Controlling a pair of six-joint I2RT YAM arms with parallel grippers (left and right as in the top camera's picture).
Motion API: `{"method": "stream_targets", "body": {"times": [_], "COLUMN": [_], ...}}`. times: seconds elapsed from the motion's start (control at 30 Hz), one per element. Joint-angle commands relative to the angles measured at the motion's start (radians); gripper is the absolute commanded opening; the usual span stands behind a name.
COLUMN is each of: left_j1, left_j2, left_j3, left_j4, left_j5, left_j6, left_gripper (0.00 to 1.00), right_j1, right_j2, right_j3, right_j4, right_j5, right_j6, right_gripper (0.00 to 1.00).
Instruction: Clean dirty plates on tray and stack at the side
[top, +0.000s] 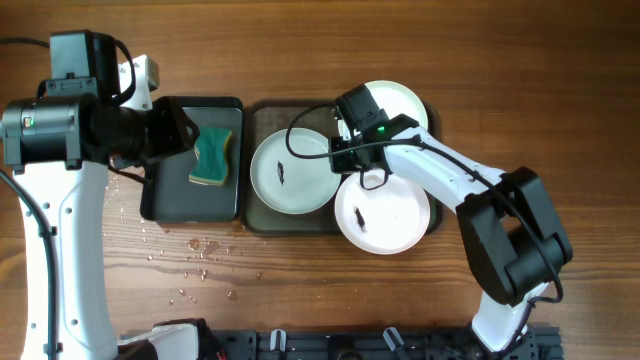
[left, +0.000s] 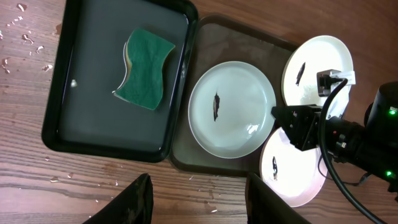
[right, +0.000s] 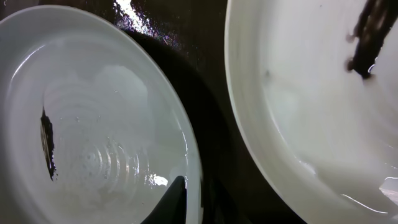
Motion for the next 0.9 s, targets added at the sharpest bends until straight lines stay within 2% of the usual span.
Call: {"method": "stream_targets", "body": {"times": [0.0, 0.57, 0.87], "left_j1": [0.002, 0.002, 0.002], "left_j2": [0.007, 0.007, 0.007], "left_j3": [0.016, 0.016, 0.016], "left_j4": [0.003, -0.001, -0.001], "left_j5": [-0.014, -0.014, -0.022], "left_j6": [0.005, 0.005, 0.005], "left_gripper": [0.45, 0.45, 0.43], "right_j1": [-0.002, -0.002, -0.002], "right_j2": [-0.020, -0.019, -0.018], "right_j3": [-0.009, -0.041, -0.054], "right_j4": [0.001, 0.027, 0.046], "right_j5": [0.003, 0.006, 0.006], "right_j6": [0.000, 0.003, 0.023], "right_gripper": [0.11, 0.11, 0.04]}}
